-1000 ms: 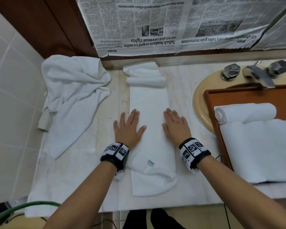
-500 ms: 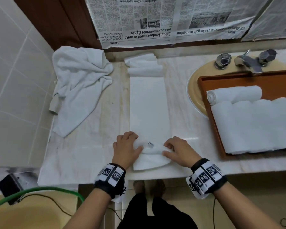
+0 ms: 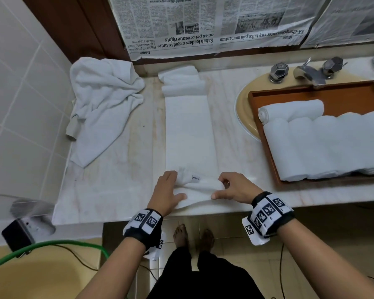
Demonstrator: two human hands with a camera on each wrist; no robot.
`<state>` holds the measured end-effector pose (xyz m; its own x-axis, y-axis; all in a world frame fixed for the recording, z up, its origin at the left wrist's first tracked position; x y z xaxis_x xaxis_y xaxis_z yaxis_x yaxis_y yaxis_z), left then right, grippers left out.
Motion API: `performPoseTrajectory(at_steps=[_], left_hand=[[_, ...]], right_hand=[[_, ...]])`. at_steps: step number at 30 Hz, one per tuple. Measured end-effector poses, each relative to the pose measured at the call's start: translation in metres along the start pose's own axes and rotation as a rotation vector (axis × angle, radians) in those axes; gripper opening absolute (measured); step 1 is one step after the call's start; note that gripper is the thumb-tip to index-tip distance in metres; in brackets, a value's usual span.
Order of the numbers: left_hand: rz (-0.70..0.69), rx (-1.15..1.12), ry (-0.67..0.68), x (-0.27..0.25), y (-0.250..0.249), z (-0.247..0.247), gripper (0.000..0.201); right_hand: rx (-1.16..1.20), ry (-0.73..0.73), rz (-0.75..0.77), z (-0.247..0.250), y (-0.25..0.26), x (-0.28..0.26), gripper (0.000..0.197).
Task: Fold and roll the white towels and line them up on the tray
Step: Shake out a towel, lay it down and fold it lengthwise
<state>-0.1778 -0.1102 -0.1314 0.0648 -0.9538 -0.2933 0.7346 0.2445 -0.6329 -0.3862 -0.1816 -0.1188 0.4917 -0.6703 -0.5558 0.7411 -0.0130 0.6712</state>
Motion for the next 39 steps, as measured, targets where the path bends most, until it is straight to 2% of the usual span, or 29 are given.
performPoseTrajectory(at_steps=[4,7,10,14,18,20,24,27,29,32,36,39], left_hand=[[0.004,0.026,-0.078,-0.005,0.012,0.004,0.072],[0.018,0.035,-0.094,-0.007,0.015,0.004,0.078],[-0.039,0.069,-0.126,-0.008,0.01,0.004,0.075],[-0.071,0.082,-0.159,-0.008,0.011,0.003,0.072],[-0.058,0.07,-0.169,-0.005,0.015,0.003,0.06],[-0.069,0.069,-0.163,-0.003,0.018,0.001,0.051],[-0.11,0.026,-0.189,-0.005,0.018,0.001,0.024],[-0.133,0.014,-0.223,-0.007,0.016,0.002,0.029],[-0.129,0.027,-0.232,-0.006,0.016,0.001,0.04],[-0.111,0.032,-0.211,-0.007,0.016,0.001,0.054],[-0.141,-0.001,-0.211,-0.011,0.015,0.006,0.036],[-0.132,-0.022,-0.205,-0.014,0.016,0.008,0.026]], right_hand=[[0.126,-0.17,0.04,0.01,-0.014,-0.013,0.028],[0.146,-0.236,0.038,0.012,-0.026,-0.019,0.017],[0.103,-0.211,0.072,0.005,-0.021,-0.02,0.007],[0.234,-0.165,0.078,0.001,-0.007,-0.018,0.012],[0.238,-0.141,0.11,0.0,0.005,-0.017,0.015],[0.275,-0.137,0.117,0.0,0.008,-0.017,0.017],[0.282,-0.198,0.153,0.006,0.007,-0.017,0.008],[0.261,-0.192,0.146,0.001,0.002,-0.016,0.01],[0.239,-0.176,0.132,-0.004,0.0,-0.017,0.013],[0.2,-0.196,0.139,-0.008,-0.002,-0.019,0.009],[0.079,-0.338,0.171,0.003,-0.009,-0.03,0.004],[0.036,-0.36,0.215,0.002,-0.017,-0.038,0.004]])
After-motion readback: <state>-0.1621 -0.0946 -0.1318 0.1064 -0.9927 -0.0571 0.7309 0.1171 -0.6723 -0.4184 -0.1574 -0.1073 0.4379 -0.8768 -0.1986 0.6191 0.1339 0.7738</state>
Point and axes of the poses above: each hand's wrist, its own x-axis towards the middle knuckle, its own z-axis out of the back of the hand, y = z × x, the point moved 8 cm from there along x, towards the middle knuckle, and after that the axes turned 1 degree about -x, right-handed, at the moved point
